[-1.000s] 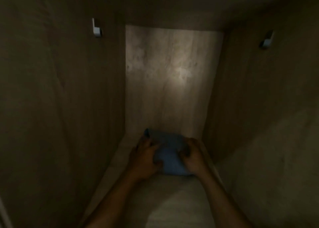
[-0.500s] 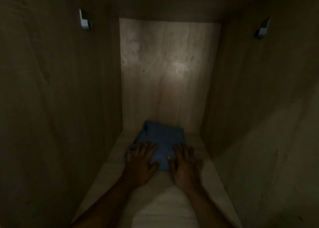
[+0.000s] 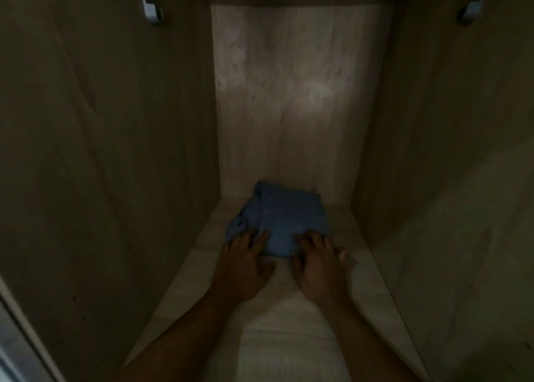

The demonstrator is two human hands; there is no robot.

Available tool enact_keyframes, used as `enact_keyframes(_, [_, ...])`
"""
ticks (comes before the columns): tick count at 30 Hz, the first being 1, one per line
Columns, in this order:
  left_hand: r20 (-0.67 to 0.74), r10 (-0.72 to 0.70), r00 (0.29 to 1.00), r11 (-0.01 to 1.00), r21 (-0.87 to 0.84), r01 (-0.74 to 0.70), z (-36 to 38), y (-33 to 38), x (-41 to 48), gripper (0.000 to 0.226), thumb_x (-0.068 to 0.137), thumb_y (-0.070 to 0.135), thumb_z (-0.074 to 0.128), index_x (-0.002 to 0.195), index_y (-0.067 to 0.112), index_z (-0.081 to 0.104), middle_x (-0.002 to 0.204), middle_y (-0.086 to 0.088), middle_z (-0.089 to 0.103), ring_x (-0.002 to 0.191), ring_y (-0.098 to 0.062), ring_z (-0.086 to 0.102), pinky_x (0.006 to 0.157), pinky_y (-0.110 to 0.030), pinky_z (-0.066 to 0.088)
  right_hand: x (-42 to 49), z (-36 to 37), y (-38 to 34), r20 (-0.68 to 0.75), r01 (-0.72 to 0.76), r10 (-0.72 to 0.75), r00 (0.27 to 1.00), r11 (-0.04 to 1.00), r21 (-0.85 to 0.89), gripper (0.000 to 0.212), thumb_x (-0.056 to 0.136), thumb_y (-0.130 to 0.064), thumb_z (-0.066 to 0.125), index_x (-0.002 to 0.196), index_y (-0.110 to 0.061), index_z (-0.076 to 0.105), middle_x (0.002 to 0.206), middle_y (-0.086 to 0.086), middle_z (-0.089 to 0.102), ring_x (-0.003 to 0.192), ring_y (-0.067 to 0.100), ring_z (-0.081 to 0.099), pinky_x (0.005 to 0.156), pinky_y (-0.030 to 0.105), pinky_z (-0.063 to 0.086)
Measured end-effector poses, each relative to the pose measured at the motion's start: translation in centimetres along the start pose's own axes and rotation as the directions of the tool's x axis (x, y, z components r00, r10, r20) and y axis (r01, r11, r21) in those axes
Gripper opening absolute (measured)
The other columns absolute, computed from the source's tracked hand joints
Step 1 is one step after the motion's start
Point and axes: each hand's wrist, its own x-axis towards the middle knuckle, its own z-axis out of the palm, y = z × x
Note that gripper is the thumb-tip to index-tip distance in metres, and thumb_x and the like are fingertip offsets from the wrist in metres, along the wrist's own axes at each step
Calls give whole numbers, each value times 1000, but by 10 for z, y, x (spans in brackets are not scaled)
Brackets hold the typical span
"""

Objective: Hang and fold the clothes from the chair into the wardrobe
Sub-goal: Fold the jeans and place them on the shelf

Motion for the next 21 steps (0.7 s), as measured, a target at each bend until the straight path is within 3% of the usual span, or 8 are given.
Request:
enact_keyframes(4, [55, -8, 998, 1000, 9, 8, -2, 4, -4, 88, 79, 71, 30, 157, 33, 16, 162, -10, 24, 146, -31, 28, 115, -44, 26, 1, 2, 2, -10, 16, -16, 1000, 1000, 6, 45, 80, -46, 50, 119, -29, 65, 123, -1, 61, 111, 28, 57, 83, 45, 41])
enact_keyframes(8, [67, -61, 996, 995, -75, 66, -8, 9, -31, 84, 85, 68, 33, 157, 26, 23, 164, -7, 17, 148, -28, 23, 117, -42, 30, -2, -3, -3, -4, -2, 2, 1000, 1000, -14, 42, 81, -42, 55, 118, -26, 65, 121, 3, 62, 109, 31, 57, 89, 52, 40])
enact_keyframes(11, [135, -117, 984, 993, 0, 118, -25, 24, -71, 73, 92, 62, 20, 153, 23, 34, 160, -5, 30, 145, -25, 28, 120, -35, 20, -7, -9, -10, 48, -27, 28, 998, 999, -21, 45, 80, -42, 59, 121, -23, 63, 121, 6, 62, 109, 32, 57, 95, 60, 39])
enact_keyframes(13, [140, -93, 986, 996, -5, 94, -44, 37, -104, 80, 84, 61, 9, 141, 25, 52, 150, -5, 46, 136, -25, 42, 115, -33, 28, -18, -14, -21, 93, -33, 33, 995, 999, -1, 47, 81, -39, 61, 124, -21, 60, 126, 7, 59, 116, 34, 53, 97, 62, 39])
enact_keyframes(15, [118, -52, 992, 999, -4, 52, -63, 42, -135, 65, 83, 57, 24, 111, 23, 72, 122, -6, 67, 109, -25, 64, 95, -29, 49, -41, -24, -39, 145, 4, -7, 989, 1000, 28, 49, 84, -43, 46, 125, -20, 59, 129, 7, 55, 120, 33, 49, 98, 58, 41])
enact_keyframes(17, [92, -32, 995, 997, -64, 38, -85, 42, -176, 42, 81, 50, 44, 82, 21, 75, 88, -3, 72, 78, -22, 69, 65, -23, 56, -74, -42, -63, 197, 44, -55, 979, 997, 62, 48, 91, -43, 35, 129, -21, 56, 131, 4, 51, 121, 30, 48, 104, 54, 36])
enact_keyframes(18, [68, -10, 998, 998, -63, 14, -96, 42, -198, 38, 80, 49, 49, 79, 21, 75, 85, -1, 72, 76, -19, 68, 61, -22, 55, -92, -52, -75, 227, 54, -67, 972, 997, 63, 44, 96, -41, 37, 134, -24, 53, 135, 1, 49, 124, 27, 47, 109, 53, 29])
enact_keyframes(21, [143, -151, 978, 976, -134, 171, -143, 48, -274, 49, 81, 58, 47, 109, 26, 70, 113, 3, 66, 102, -19, 65, 81, -28, 54, -149, -89, -118, 277, 128, -143, 950, 989, 72, 40, 101, -38, 40, 140, -31, 46, 146, -3, 41, 133, 21, 39, 114, 54, 15])
